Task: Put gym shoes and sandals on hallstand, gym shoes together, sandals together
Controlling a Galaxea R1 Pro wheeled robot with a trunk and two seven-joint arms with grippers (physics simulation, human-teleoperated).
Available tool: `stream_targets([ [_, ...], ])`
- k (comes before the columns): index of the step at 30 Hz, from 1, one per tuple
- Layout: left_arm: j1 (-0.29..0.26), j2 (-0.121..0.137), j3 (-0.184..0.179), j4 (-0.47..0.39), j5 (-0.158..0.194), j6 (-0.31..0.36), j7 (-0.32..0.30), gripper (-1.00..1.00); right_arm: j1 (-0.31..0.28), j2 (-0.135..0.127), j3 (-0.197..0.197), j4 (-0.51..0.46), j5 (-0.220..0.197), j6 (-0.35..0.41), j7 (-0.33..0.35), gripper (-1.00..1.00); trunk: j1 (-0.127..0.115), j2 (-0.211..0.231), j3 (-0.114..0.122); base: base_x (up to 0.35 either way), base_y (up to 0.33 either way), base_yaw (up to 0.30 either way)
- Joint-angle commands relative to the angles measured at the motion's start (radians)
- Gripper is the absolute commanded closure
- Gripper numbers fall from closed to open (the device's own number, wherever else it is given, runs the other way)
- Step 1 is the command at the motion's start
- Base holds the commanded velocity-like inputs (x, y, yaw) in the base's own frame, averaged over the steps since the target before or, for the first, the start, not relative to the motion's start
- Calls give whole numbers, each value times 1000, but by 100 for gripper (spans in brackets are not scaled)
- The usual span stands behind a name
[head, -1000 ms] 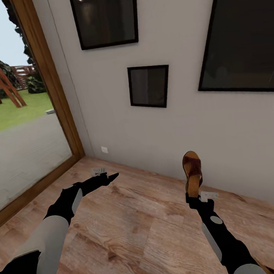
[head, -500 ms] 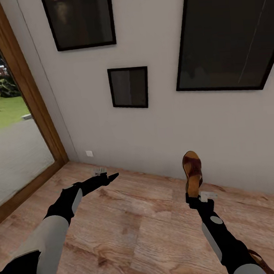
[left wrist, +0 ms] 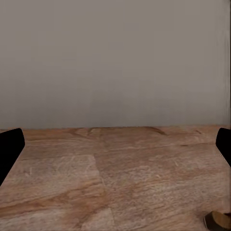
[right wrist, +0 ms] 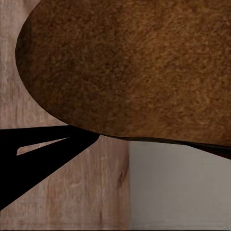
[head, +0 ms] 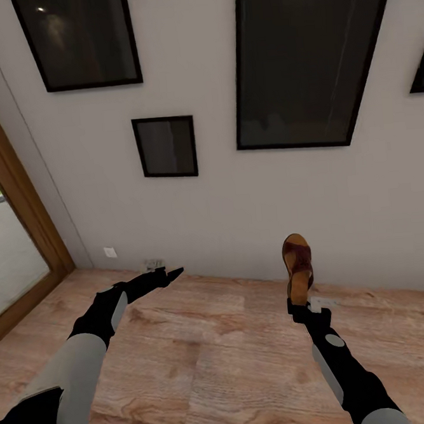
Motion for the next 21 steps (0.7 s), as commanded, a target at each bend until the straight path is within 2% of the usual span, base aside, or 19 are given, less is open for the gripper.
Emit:
stream_targets([
  [1, 0, -1, 7, -2, -7, 8, -8, -100, -1, 0, 2, -1, -12, 1, -4, 100, -1, 0, 3, 0, 0, -290],
  [6, 0, -1, 7, -2, -7, 8, -8, -100, -1, 0, 2, -1, -12, 1, -4, 100, -3, 1, 26, 0, 0, -286],
  [15, 0, -1, 7, -2, -7, 8, -8, -100, -1, 0, 2, -1, -12, 1, -4, 100, -37, 64, 56, 0, 0, -109],
  [19, 0, -1, 7, -2, -7, 8, -8, -100, -1, -1, 2, -1, -12, 1, -4, 100, -53, 92, 70, 0, 0, -194],
  [21, 0, -1, 7, -2, -7, 8, -8, -100, -1, -1, 2, -1, -12, 1, -4, 100, -53, 92, 70, 0, 0, -237],
])
